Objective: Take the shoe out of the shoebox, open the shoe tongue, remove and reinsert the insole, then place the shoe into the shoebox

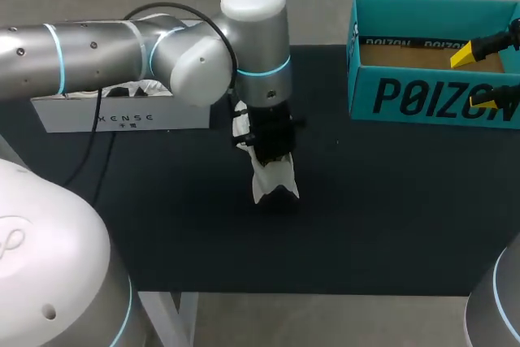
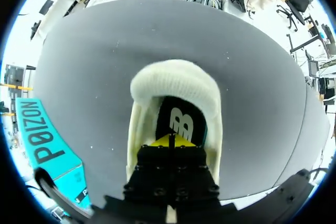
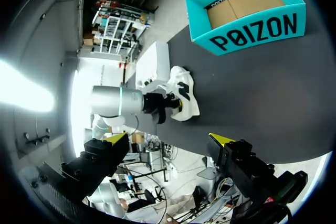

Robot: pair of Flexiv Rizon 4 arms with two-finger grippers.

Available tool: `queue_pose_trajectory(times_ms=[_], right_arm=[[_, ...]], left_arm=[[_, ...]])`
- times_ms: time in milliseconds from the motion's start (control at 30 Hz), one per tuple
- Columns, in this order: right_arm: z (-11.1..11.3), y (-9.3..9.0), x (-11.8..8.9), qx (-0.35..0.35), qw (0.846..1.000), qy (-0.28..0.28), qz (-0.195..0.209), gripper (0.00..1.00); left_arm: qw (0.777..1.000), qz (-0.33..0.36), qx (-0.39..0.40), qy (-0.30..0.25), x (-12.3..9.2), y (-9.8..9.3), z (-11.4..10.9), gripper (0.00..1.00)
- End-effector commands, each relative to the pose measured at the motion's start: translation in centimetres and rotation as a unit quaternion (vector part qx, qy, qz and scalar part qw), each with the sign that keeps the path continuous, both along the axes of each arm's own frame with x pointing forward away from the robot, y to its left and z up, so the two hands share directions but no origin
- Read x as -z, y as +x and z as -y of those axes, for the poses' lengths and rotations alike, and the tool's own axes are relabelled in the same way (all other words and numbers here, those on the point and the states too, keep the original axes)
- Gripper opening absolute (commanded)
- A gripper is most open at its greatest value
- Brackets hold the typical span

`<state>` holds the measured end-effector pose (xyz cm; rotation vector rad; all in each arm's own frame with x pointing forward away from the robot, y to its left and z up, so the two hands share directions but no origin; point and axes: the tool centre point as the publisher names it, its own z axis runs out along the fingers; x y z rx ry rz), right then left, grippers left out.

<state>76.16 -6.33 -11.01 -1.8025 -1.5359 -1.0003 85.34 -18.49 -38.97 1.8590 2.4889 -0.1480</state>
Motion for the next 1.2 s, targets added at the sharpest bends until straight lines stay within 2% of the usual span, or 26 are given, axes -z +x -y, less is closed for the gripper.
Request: queue_pose_trajectory(times_ms=[33, 233, 367, 467, 700, 833, 1033, 1167, 1200], right_arm=[[-0.1, 0.0, 0.1, 0.001, 1.0, -0.001, 0.0, 1.0], [-0.1, 0.0, 0.1, 0.001, 1.0, -0.001, 0.0, 1.0], [-0.1, 0.0, 0.1, 0.001, 1.0, -0.001, 0.0, 1.0], [-0.1, 0.0, 0.1, 0.001, 1.0, -0.001, 0.0, 1.0], [-0.1, 0.0, 0.1, 0.001, 1.0, -0.001, 0.0, 1.0], [-0.1, 0.0, 0.1, 0.001, 1.0, -0.001, 0.0, 1.0], [-0.1, 0.0, 0.1, 0.001, 1.0, -0.001, 0.0, 1.0], [-0.1, 0.0, 0.1, 0.001, 1.0, -0.001, 0.0, 1.0], [-0.1, 0.0, 0.1, 0.001, 1.0, -0.001, 0.0, 1.0]], left_arm=[[1.0, 0.016, 0.01, 0.005, -1.2, -1.5, -0.4, 0.0], [1.0, 0.014, 0.011, 0.006, 1.2, -1.6, 0.0, 0.0], [1.0, 0.001, 0.001, 0.002, 3.3, -1.0, 0.1, 0.0], [1.0, -0.008, 0.001, 0.004, 3.9, -0.6, 0.2, 0.0], [1.0, 0.003, -0.009, 0.015, 0.4, -0.7, -0.2, 0.0], [0.999, 0.031, -0.004, 0.014, -2.0, 0.0, -1.2, 0.0], [0.998, 0.053, -0.001, 0.025, -3.0, 2.1, -2.6, 0.0], [0.998, 0.048, 0.006, 0.027, -3.0, 2.6, -2.9, 0.0], [0.998, 0.047, 0.005, 0.028, -3.0, 2.6, -2.9, 0.35]])
